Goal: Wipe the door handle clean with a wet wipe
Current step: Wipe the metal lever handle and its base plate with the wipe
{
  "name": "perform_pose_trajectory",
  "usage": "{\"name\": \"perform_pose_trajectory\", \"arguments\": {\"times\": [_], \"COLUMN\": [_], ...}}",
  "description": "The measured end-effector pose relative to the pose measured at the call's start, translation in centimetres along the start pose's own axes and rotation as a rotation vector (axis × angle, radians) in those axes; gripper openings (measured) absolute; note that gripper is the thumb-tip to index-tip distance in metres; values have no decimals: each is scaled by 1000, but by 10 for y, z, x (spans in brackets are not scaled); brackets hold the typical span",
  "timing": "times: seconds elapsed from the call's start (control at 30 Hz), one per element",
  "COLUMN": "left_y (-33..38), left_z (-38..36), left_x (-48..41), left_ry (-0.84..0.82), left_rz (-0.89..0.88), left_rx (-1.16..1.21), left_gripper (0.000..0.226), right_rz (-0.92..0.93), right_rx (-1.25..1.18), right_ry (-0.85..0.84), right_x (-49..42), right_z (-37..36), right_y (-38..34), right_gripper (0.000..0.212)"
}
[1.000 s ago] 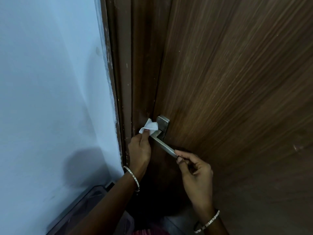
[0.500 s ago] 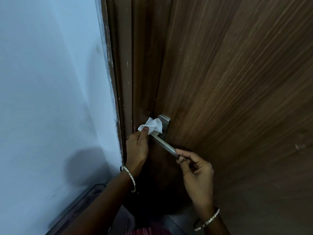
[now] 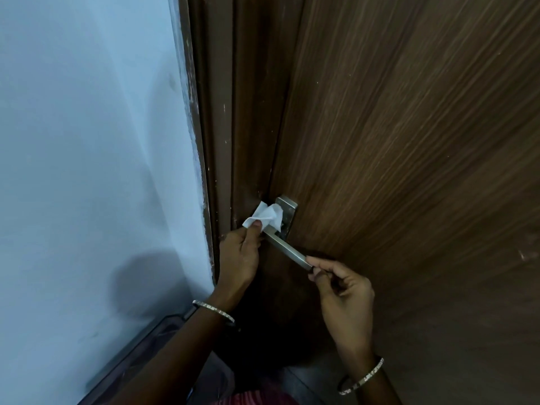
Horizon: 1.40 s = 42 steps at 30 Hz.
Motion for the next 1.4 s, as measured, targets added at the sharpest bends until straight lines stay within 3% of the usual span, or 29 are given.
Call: {"name": "perform_pose_trajectory", "arguments": {"times": [0.43,0.6,0.7,0.83,0.93,1.0,1.1,1.3,1.4], "left_y": [-17,-28,-32,-24,7,24,32,25,25], "left_z": [8,-4,1,13,12,0,-10,-14,-14], "left_x": [2,-2,1,3,6,14,26,31,24], "left_ry": [18,-48,-91,-29,15,-43,-99,-165,-160], "left_rz": [151,430,486,231,-254,-489,-655,-892,-918], "left_rx": [157,395,501,240,-241,-473,-733,-953,-992], "left_gripper": [26,25,26,26,36,36,45,45,44], "right_rz": [-37,-57,-68,-65,-54,-58,-63,-66,-61], "right_rx": [-23,-24,-36,-39,-23,-18,-16,-18,-23], "right_ry": [-10,-29,-45,-47,-43,-40,-40,-39,-38], "right_x": [-5,-3,-4,-5,-5,-4,-2,0,0], "right_z": [1,-2,-1,-1,-1,-1,-1,-1,-1], "right_y": [4,5,6,7,7,8,8,8,9], "right_gripper": [32,31,29,28,29,28,30,33,33]}}
Point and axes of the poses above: each hand's wrist, its own x-axis away from the middle knuckle, its own z-axis out of the back of the hand, y = z × x, the point moved 6 cm from there along -x, towards the middle knuckle, and after that the axes turned 3 degrees about y, right-handed, at the moved point
